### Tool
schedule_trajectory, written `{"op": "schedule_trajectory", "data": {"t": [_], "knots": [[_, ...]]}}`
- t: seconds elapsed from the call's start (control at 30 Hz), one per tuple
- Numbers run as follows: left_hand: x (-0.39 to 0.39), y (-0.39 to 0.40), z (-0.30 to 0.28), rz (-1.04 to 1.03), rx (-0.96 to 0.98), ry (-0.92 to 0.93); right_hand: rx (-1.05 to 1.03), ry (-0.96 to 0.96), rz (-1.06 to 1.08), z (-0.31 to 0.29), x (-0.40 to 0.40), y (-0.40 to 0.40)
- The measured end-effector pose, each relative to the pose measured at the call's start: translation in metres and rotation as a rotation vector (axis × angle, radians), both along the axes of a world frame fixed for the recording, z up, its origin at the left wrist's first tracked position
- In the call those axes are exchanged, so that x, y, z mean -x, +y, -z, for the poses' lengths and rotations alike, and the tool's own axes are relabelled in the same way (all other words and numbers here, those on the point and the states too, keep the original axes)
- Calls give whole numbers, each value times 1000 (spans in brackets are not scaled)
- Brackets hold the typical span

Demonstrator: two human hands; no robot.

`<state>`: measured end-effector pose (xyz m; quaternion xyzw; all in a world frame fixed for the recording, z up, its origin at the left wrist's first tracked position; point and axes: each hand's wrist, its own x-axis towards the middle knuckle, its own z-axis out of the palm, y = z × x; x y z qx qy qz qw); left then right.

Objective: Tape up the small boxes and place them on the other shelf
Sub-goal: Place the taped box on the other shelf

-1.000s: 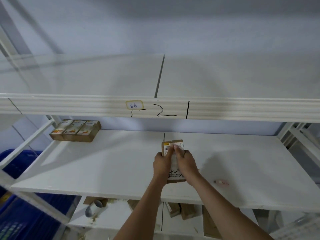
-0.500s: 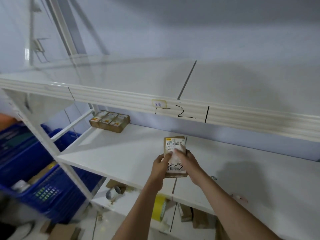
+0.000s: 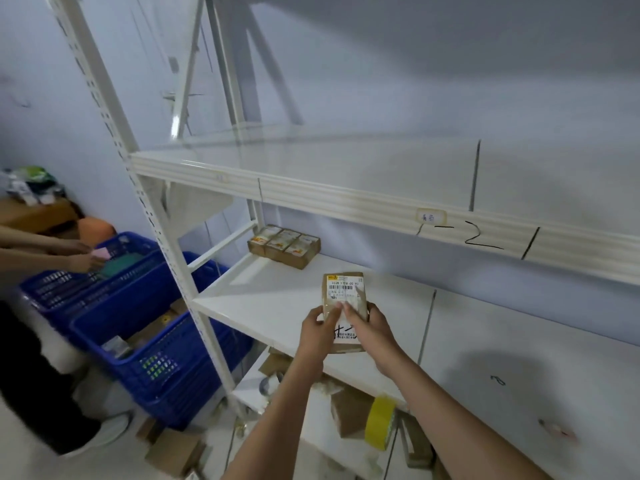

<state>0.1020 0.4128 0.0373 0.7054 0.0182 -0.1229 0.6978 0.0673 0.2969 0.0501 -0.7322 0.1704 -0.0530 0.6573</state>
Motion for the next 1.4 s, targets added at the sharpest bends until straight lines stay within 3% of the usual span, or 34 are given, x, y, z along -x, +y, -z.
{"op": "schedule_trajectory", "data": {"t": [0.37, 0.83, 1.0, 1.3, 1.4], "knots": [[-60, 35, 6, -15, 73, 52, 46, 6, -11, 5, -60, 36], [-199, 31, 24, -8, 53, 108, -50, 64, -121, 29, -207, 22], [-236, 36, 39, 14, 2, 147, 3, 105, -71, 27, -230, 31], [-301, 57, 59, 231, -28, 223, 225, 224, 82, 40, -281, 44], [-318, 69, 68, 302, -25, 213, 146, 293, 209, 52, -288, 56]]}}
